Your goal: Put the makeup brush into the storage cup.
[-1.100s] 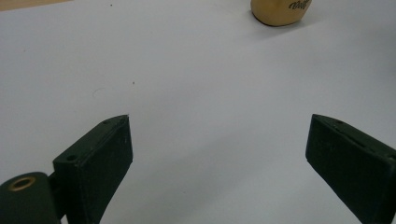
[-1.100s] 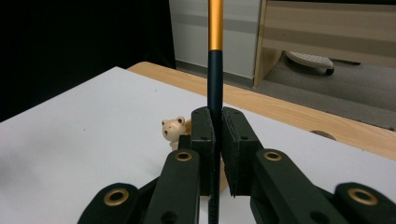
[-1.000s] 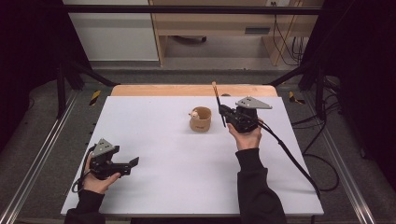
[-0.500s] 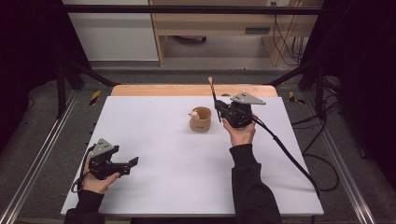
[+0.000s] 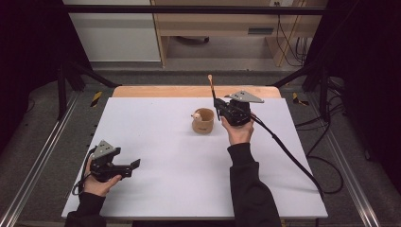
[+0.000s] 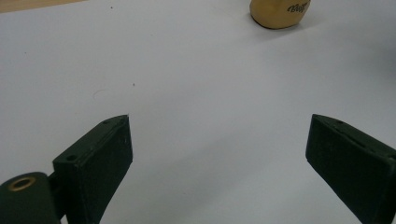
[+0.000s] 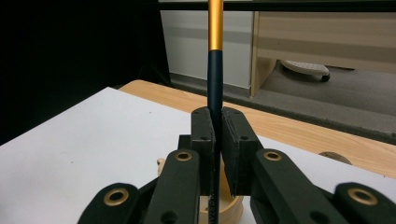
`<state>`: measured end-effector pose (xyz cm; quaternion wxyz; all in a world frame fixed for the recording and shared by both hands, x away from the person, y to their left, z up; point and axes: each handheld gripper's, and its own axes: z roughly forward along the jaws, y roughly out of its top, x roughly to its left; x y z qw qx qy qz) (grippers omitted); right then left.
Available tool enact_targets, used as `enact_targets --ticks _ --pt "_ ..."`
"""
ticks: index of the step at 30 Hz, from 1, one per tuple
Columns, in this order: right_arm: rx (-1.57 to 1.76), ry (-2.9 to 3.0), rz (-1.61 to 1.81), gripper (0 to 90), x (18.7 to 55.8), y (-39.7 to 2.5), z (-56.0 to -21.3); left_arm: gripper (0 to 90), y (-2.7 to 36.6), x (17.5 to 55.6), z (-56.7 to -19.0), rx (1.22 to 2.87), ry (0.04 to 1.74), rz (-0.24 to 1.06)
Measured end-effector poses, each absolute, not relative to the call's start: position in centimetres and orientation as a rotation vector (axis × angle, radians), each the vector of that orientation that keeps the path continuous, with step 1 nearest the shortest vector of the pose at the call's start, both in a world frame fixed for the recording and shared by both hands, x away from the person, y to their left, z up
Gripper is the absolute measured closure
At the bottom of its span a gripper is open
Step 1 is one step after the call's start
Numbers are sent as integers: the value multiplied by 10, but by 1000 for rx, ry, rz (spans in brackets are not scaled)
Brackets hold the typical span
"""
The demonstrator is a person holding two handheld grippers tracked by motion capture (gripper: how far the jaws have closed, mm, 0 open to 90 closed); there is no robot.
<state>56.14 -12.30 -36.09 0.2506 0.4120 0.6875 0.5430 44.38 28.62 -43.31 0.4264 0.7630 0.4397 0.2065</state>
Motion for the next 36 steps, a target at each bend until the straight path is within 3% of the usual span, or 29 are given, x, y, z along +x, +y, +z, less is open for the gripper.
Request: enact_targets --ticks 36 --pt "1175 1840 1469 836 592 -99 -381 69 286 443 -432 1906 1088 515"
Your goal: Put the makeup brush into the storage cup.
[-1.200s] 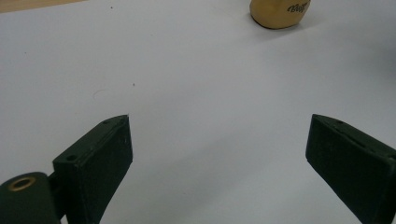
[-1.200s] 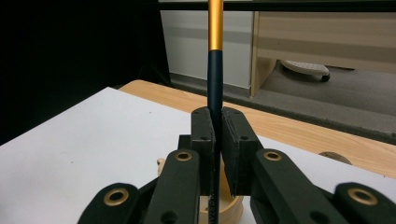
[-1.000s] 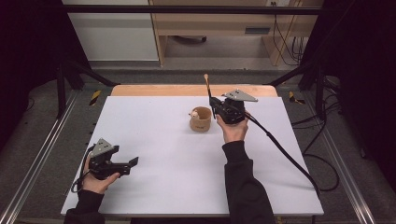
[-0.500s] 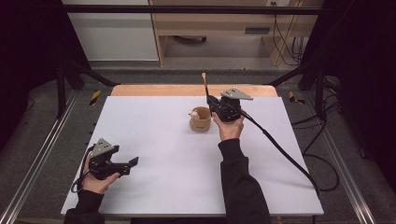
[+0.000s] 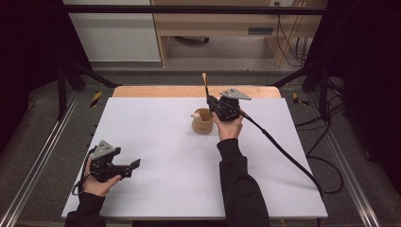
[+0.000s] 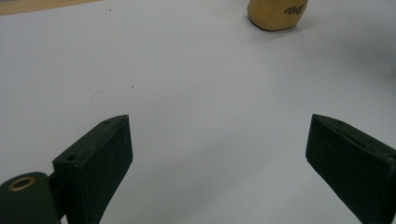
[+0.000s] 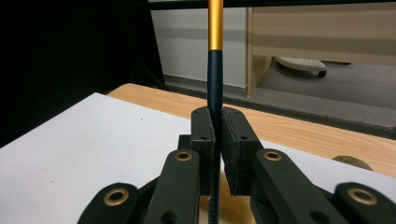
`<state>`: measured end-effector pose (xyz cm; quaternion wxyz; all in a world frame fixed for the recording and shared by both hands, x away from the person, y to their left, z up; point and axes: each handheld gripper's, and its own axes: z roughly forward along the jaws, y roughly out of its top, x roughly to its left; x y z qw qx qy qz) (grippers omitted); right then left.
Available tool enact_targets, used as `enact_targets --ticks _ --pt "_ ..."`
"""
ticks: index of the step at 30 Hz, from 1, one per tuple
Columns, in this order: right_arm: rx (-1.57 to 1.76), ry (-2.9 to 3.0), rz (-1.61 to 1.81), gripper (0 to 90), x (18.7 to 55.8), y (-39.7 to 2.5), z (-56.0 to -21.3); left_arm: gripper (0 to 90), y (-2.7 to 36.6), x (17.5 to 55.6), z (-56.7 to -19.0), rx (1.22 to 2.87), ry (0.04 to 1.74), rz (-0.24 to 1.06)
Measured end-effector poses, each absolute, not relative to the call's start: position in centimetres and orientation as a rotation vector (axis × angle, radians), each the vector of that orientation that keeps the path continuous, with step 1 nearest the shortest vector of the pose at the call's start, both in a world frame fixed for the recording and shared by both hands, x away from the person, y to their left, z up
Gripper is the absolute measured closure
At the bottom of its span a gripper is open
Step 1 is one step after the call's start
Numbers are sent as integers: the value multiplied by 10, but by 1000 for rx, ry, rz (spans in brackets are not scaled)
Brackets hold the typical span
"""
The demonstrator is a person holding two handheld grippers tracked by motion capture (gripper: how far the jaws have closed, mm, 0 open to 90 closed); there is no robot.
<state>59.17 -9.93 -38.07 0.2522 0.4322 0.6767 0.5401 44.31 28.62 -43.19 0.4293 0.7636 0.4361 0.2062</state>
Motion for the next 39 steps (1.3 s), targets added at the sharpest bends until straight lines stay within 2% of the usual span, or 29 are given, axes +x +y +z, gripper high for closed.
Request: enact_targets --ticks 39 --pt "1206 1816 1453 836 613 -89 -400 69 285 441 -428 1902 1073 520"
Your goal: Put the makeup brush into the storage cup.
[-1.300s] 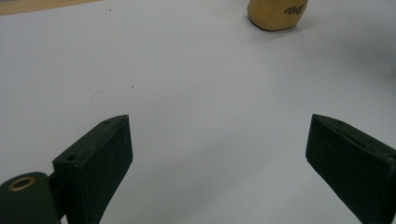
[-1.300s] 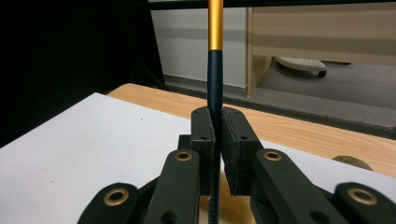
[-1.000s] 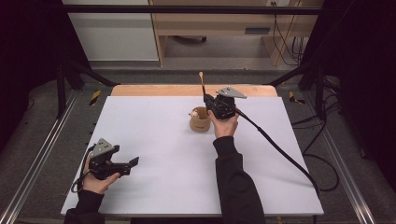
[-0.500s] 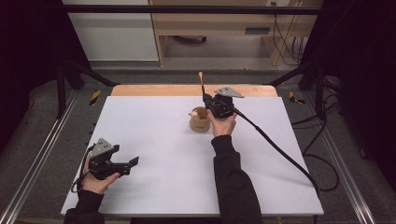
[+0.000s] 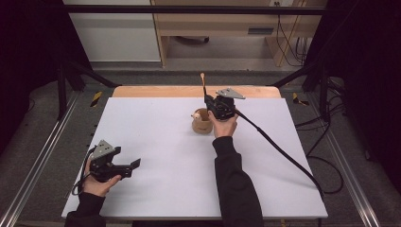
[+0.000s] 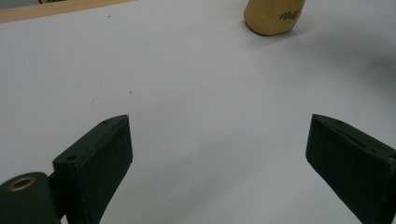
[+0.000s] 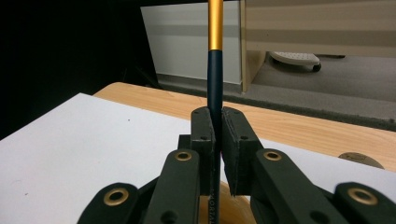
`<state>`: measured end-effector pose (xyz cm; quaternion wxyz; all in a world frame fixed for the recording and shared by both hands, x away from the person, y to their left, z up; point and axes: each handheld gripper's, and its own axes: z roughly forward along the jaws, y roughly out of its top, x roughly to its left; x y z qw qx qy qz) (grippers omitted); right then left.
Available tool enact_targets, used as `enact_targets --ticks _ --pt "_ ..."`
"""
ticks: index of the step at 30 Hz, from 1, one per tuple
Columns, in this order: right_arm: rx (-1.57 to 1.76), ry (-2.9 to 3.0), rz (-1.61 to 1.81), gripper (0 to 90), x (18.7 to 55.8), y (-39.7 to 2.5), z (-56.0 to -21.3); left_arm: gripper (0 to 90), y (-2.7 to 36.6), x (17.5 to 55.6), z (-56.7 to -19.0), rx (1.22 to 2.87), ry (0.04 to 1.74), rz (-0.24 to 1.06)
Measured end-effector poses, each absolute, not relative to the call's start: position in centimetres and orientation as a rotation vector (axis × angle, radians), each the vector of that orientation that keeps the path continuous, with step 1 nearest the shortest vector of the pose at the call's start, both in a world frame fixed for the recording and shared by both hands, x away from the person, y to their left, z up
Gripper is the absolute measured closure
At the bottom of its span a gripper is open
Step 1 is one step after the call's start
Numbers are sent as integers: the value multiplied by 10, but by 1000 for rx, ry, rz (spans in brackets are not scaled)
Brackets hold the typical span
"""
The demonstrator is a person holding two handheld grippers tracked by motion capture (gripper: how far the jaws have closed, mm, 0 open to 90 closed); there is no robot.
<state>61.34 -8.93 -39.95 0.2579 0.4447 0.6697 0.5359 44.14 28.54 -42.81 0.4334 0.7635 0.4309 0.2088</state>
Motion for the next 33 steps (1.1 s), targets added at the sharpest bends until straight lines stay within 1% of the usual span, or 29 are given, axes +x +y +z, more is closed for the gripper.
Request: enact_targets --ticks 33 --pt "1238 1888 1376 835 618 -75 -431 69 285 441 -427 1897 1070 523"
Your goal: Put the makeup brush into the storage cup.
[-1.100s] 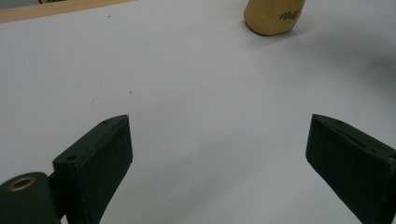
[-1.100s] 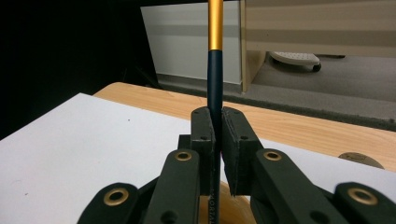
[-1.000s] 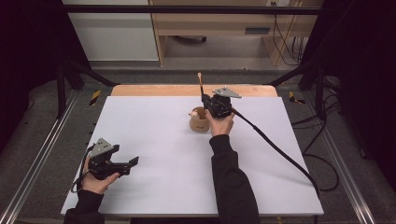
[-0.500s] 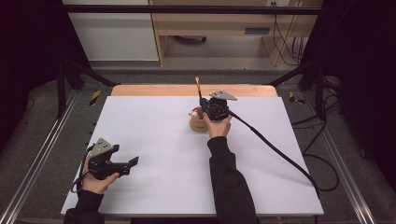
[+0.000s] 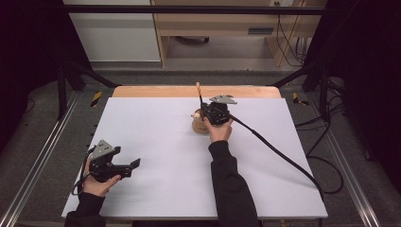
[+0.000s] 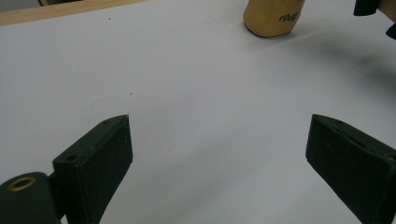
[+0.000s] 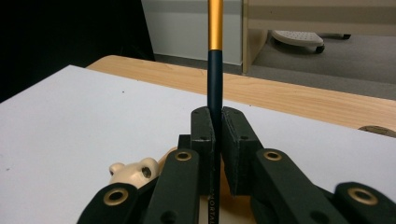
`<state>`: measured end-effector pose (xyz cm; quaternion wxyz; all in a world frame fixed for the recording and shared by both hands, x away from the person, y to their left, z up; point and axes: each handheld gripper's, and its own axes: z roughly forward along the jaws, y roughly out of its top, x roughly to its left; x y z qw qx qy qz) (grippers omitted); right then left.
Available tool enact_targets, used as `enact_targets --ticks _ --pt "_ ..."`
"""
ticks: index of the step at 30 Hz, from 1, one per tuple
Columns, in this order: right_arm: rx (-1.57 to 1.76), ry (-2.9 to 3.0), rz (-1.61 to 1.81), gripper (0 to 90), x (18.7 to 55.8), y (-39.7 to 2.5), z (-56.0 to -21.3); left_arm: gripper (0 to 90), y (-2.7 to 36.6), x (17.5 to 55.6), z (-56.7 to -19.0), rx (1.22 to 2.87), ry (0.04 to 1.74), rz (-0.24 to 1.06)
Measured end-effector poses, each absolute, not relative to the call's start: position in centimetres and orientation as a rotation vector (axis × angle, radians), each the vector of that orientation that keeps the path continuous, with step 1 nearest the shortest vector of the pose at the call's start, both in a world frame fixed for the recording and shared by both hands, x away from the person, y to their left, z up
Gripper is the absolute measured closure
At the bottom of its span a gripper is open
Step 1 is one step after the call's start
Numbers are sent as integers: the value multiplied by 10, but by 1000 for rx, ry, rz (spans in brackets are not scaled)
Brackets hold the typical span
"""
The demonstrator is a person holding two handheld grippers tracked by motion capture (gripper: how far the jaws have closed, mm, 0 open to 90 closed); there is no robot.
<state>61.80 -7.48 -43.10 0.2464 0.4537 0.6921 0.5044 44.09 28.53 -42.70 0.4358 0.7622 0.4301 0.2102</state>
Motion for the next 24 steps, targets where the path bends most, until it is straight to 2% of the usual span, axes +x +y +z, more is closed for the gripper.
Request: enact_targets --ticks 24 --pt "1261 1942 1314 829 613 -79 -445 69 283 441 -428 1902 1069 521"
